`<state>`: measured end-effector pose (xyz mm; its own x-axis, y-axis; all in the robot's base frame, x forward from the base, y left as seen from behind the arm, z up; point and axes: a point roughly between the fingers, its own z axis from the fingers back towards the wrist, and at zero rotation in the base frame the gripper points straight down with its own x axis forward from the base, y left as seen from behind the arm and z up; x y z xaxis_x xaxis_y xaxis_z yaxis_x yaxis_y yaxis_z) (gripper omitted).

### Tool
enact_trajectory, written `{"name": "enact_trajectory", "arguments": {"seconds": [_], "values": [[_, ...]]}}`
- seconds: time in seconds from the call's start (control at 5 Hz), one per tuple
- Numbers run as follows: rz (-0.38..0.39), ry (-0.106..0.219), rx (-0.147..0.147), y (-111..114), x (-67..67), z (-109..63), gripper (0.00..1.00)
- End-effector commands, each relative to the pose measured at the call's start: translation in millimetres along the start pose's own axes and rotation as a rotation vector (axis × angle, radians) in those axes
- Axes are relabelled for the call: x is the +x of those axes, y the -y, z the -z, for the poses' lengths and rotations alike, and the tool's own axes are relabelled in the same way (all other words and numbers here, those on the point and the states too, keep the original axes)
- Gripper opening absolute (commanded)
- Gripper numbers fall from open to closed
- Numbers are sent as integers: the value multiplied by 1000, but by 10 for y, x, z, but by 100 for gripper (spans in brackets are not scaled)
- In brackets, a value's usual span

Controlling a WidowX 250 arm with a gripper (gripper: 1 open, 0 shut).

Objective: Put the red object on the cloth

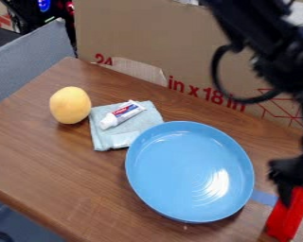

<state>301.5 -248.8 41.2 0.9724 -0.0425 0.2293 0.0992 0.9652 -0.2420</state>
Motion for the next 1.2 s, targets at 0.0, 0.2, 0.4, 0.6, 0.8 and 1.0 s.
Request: {"name": "enact_trajectory", "arguments": {"seconds": [0.0,0.2,0.4,0.6,0.8,1.0], "values": [[11,19,-12,389,-82,-20,100],[-1,10,3,360,-67,-19,100],[-8,-8,38,320,-32,-91,100],[-10,-19,52,254,-121,-16,100],[-22,-44,42,163,-254,30,100],[-28,-35,29,64,-241,156,100]]}}
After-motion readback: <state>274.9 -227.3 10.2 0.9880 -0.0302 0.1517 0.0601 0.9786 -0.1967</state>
